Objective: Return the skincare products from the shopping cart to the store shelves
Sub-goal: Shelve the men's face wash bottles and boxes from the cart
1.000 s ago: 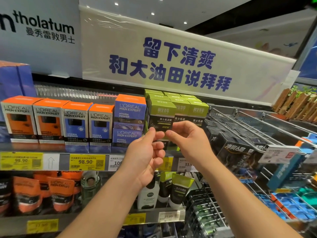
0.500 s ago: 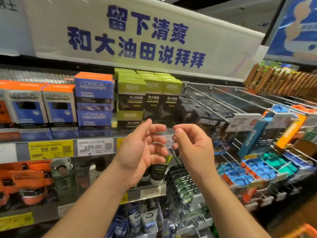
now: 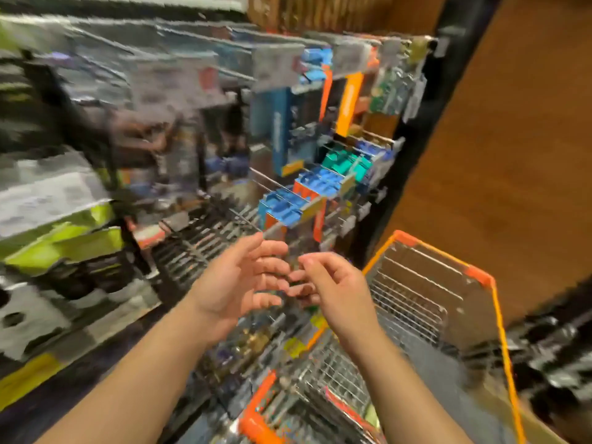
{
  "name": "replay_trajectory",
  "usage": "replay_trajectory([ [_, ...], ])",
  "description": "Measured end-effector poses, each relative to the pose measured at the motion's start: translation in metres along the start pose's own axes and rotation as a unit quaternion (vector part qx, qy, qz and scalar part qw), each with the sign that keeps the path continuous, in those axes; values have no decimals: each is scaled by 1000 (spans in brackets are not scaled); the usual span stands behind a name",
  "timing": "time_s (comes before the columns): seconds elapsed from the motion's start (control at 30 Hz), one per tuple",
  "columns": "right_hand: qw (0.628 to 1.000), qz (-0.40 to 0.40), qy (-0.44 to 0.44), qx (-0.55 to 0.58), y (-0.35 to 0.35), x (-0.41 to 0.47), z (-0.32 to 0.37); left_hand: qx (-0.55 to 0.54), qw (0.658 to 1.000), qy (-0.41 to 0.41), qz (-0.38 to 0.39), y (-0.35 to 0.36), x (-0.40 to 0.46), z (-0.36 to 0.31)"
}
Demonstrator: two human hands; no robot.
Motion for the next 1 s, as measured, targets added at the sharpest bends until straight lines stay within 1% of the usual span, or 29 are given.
replay_trajectory([
  [0.17,993,-88,82,10,-100,-21,-72,48,994,-97,10,50,51,88],
  [0.33,965,-177,190,23,-192,-45,-157,84,983,-162,-14,81,87,170],
  [0.43,949,-216,228,7,-233,-55,-201,98,976,-193,-31,90,102,207],
  [0.53,939,-232,254,-15,-259,-57,-242,107,967,-222,-56,97,113,235],
  [0.6,934,-225,276,-44,-267,-52,-276,115,964,-231,-71,97,122,251],
  [0.73,927,-162,333,-63,-265,-37,-350,141,955,-243,-92,91,142,276],
  [0.8,913,-131,372,-108,-257,-31,-386,155,949,-254,-100,87,153,290],
  [0.9,893,-122,413,-134,-246,-29,-430,174,943,-260,-111,82,173,308],
  [1.0,886,-78,414,-195,-240,-26,-472,183,940,-261,-121,75,193,326],
])
Point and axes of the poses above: each hand's wrist, its own x-axis towards the middle knuckle, its own y-axis out of the palm, z = x × y, the point moved 7 cm from there along x, towards the middle knuckle, and after that the axes turned 11 degrees about -x, right-handed, at the moved point
